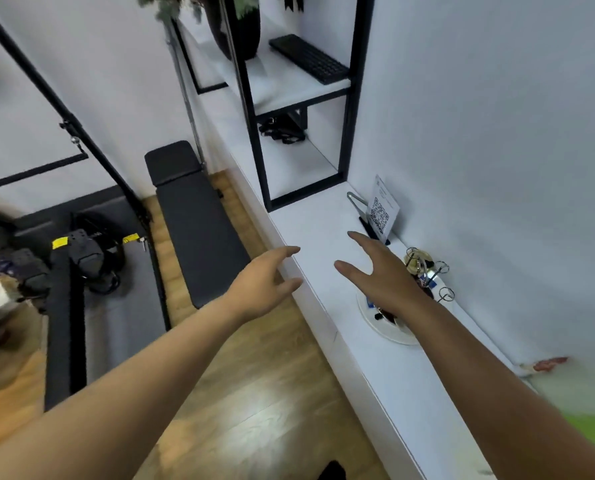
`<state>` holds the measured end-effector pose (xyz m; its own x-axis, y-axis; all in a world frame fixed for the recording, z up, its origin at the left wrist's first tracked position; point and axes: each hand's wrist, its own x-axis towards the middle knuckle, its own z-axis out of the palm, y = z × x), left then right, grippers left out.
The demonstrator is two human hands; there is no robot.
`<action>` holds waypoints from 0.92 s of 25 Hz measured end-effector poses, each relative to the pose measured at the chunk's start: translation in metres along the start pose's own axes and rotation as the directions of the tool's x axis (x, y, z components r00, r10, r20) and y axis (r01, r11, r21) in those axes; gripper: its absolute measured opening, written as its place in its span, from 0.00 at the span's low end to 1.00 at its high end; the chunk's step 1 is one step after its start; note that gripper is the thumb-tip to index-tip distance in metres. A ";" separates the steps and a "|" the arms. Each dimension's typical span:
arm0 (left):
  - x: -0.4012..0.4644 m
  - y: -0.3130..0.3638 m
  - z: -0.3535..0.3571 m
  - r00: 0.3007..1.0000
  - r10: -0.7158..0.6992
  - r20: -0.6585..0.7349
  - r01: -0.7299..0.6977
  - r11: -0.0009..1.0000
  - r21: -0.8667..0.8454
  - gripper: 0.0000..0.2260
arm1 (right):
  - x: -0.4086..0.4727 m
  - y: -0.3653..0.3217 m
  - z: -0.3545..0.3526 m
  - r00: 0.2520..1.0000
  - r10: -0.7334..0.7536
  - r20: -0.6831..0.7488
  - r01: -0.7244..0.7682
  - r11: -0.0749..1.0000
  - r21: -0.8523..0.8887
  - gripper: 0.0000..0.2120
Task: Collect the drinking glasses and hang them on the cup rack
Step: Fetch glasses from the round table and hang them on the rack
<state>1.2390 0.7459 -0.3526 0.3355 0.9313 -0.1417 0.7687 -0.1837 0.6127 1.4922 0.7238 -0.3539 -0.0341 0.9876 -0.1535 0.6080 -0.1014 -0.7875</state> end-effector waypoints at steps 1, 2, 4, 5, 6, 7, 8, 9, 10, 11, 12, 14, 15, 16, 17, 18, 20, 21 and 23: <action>-0.010 -0.005 -0.016 1.000 -0.016 -0.024 0.017 1.000 0.008 0.28 | 0.000 -0.018 0.004 0.999 -0.038 0.016 0.038 0.999 -0.004 0.32; -0.020 -0.009 -0.032 0.998 -0.027 -0.051 0.028 1.000 0.009 0.28 | 0.001 -0.035 0.010 0.997 -0.072 0.031 0.073 0.997 -0.012 0.32; -0.042 -0.021 -0.061 0.993 -0.049 -0.107 0.048 0.999 -0.011 0.29 | 0.002 -0.068 0.025 0.988 -0.141 0.060 0.143 0.989 -0.033 0.33; -0.054 -0.028 -0.073 0.989 -0.064 -0.130 0.061 0.998 -0.026 0.29 | 0.001 -0.085 0.033 0.982 -0.168 0.082 0.172 0.984 -0.042 0.33; -0.068 -0.035 -0.086 0.986 -0.081 -0.147 0.075 0.996 -0.045 0.29 | -0.001 -0.102 0.043 0.976 -0.190 0.103 0.196 0.980 -0.047 0.33; -0.083 -0.044 -0.098 0.982 -0.102 -0.162 0.093 0.994 -0.060 0.29 | -0.004 -0.120 0.054 0.969 -0.214 0.125 0.222 0.974 -0.052 0.33; -0.098 -0.052 -0.107 0.977 -0.122 -0.175 0.111 0.991 -0.067 0.29 | -0.007 -0.136 0.065 0.961 -0.235 0.147 0.245 0.968 -0.053 0.33; -0.113 -0.061 -0.115 0.971 -0.143 -0.192 0.131 0.989 -0.074 0.29 | -0.010 -0.151 0.076 0.952 -0.256 0.168 0.268 0.962 -0.052 0.33; -0.132 -0.072 -0.125 0.961 -0.168 -0.218 0.152 0.984 -0.088 0.30 | -0.015 -0.168 0.091 0.939 -0.283 0.195 0.299 0.953 -0.053 0.33; -0.153 -0.083 -0.133 0.951 -0.194 -0.243 0.172 0.979 -0.108 0.30 | -0.021 -0.185 0.108 0.923 -0.310 0.225 0.330 0.942 -0.055 0.33; -0.176 -0.094 -0.140 0.939 -0.222 -0.265 0.193 0.973 -0.129 0.30 | -0.030 -0.202 0.125 0.906 -0.334 0.260 0.358 0.932 -0.053 0.33; -0.224 -0.112 -0.154 0.911 -0.279 -0.303 0.237 0.957 -0.169 0.30 | -0.050 -0.236 0.158 0.863 -0.382 0.331 0.417 0.908 -0.037 0.33; -0.247 -0.118 -0.161 0.897 -0.304 -0.322 0.256 0.949 -0.185 0.30 | -0.060 -0.251 0.174 0.838 -0.411 0.360 0.451 0.892 -0.031 0.33; -0.267 -0.123 -0.168 0.881 -0.325 -0.345 0.272 0.943 -0.194 0.30 | -0.067 -0.266 0.188 0.815 -0.435 0.383 0.481 0.877 -0.027 0.33; -0.286 -0.127 -0.175 0.861 -0.345 -0.373 0.289 0.936 -0.200 0.30 | -0.074 -0.280 0.200 0.791 -0.459 0.405 0.510 0.860 -0.022 0.33; -0.308 -0.131 -0.185 0.833 -0.375 -0.407 0.313 0.926 -0.212 0.31 | -0.082 -0.297 0.214 0.757 -0.489 0.433 0.548 0.836 -0.015 0.33; -0.351 -0.135 -0.205 0.770 -0.431 -0.471 0.365 0.903 -0.229 0.31 | -0.099 -0.333 0.237 0.682 -0.547 0.485 0.620 0.785 0.014 0.32; -0.372 -0.135 -0.215 0.733 -0.453 -0.508 0.391 0.891 -0.231 0.31 | -0.107 -0.351 0.246 0.641 -0.574 0.509 0.651 0.759 0.036 0.32; -0.412 -0.128 -0.234 0.652 -0.486 -0.582 0.430 0.869 -0.244 0.29 | -0.122 -0.388 0.262 0.551 -0.622 0.557 0.706 0.703 0.086 0.33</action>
<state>0.8747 0.4596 -0.1908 -0.4715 0.8796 0.0625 0.6797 0.3174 0.6612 1.0524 0.6114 -0.1864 -0.8386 0.5399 0.0725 0.3348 0.6158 -0.7132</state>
